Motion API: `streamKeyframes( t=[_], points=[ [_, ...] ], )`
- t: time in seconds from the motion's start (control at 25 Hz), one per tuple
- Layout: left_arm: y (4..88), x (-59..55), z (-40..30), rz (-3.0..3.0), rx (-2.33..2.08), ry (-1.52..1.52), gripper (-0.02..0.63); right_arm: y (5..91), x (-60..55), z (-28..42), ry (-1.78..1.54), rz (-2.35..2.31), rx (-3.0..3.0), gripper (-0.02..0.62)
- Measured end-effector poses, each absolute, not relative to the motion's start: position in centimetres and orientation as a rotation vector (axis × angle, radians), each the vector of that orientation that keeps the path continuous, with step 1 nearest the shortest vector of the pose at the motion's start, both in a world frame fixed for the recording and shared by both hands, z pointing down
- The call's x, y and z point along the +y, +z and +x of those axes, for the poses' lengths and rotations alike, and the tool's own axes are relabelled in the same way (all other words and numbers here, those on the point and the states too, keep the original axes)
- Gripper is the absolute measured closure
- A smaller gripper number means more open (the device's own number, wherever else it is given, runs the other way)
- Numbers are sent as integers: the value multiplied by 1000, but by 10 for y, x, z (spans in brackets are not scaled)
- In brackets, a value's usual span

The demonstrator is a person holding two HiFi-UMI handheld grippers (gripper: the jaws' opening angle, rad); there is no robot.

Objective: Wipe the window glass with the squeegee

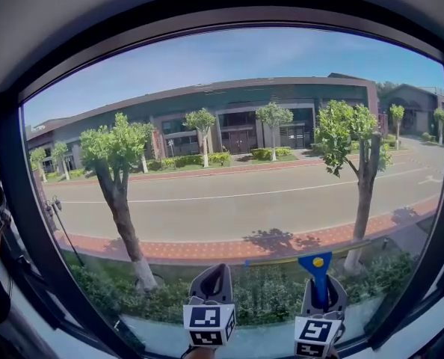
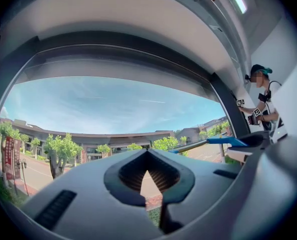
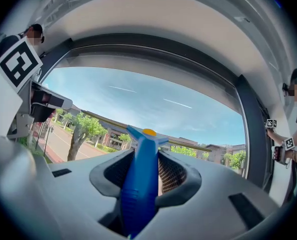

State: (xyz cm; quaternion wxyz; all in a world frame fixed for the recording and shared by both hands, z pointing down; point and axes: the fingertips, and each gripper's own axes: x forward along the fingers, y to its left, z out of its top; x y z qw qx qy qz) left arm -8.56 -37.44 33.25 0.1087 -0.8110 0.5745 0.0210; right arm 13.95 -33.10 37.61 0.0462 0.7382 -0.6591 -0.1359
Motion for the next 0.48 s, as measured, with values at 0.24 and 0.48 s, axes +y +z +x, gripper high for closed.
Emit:
streamKeyframes(
  t=[0.24, 0.48],
  points=[
    [330, -371, -99, -2404, 1650, 59, 605, 373, -321, 117, -425, 2257, -1990, 454],
    [331, -362, -107, -2415, 1649, 69, 606, 372, -310, 110, -427, 2266, -1962, 454]
  ],
)
